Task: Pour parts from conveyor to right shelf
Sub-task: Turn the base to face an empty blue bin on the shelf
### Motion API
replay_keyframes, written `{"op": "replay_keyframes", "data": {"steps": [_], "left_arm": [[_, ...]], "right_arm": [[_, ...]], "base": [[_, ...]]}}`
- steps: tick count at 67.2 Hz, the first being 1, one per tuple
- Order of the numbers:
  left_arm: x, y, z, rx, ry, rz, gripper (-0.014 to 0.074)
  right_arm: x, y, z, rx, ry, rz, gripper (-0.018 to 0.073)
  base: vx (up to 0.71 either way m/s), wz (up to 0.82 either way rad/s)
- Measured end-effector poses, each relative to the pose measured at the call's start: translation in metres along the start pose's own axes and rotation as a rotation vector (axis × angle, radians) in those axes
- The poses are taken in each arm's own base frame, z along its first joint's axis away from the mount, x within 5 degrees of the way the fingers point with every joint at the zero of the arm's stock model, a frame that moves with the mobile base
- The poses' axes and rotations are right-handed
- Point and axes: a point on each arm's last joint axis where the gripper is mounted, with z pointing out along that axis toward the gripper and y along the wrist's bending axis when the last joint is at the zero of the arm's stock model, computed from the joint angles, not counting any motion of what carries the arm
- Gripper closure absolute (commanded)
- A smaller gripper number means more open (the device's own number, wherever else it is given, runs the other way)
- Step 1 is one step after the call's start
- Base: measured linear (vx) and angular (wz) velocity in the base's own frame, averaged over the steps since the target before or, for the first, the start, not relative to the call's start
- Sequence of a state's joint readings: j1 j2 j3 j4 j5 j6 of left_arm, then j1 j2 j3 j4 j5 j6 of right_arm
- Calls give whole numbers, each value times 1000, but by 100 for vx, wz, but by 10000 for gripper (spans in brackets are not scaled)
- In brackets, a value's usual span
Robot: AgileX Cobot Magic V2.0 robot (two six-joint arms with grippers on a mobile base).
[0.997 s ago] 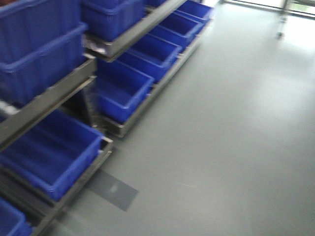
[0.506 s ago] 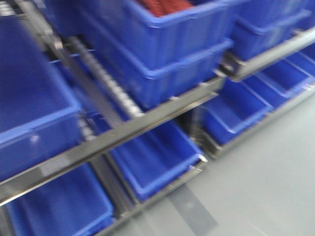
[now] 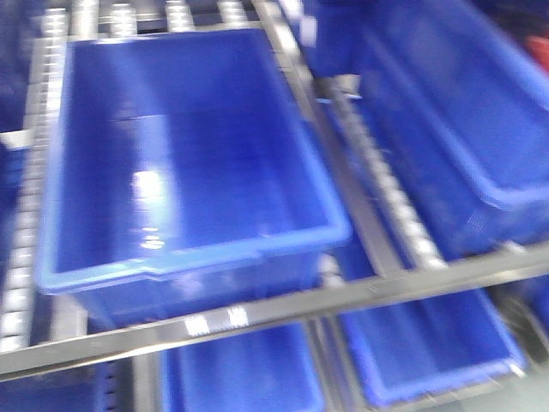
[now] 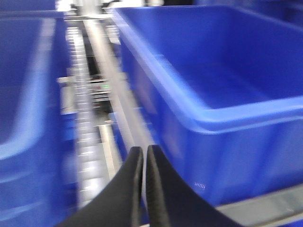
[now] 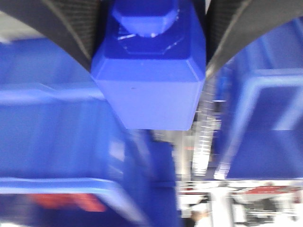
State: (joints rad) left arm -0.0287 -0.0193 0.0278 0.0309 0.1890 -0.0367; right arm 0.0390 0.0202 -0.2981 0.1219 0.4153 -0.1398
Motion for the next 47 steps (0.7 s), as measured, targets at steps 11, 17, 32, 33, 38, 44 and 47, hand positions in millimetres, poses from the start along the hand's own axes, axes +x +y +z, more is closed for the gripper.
{"op": "replay_keyframes", "data": {"steps": [11,17,32,33,38,44,47], "left_arm": [[0,0,0,0,0,0,603],[0,0,0,0,0,0,603],[0,0,0,0,0,0,603],[0,0,0,0,0,0,603],[0,0,0,0,0,0,603],[0,0,0,0,0,0,603],[0,0,0,0,0,0,603]], "right_arm": [[0,0,0,0,0,0,564],[0,0,0,0,0,0,564],[0,0,0,0,0,0,564],[0,0,0,0,0,0,564],[0,0,0,0,0,0,564],[0,0,0,0,0,0,564],[0,0,0,0,0,0,564]], "base": [[15,49],[14,35],[14,17],[14,6],[14,5],[13,3],[13,1]]}}
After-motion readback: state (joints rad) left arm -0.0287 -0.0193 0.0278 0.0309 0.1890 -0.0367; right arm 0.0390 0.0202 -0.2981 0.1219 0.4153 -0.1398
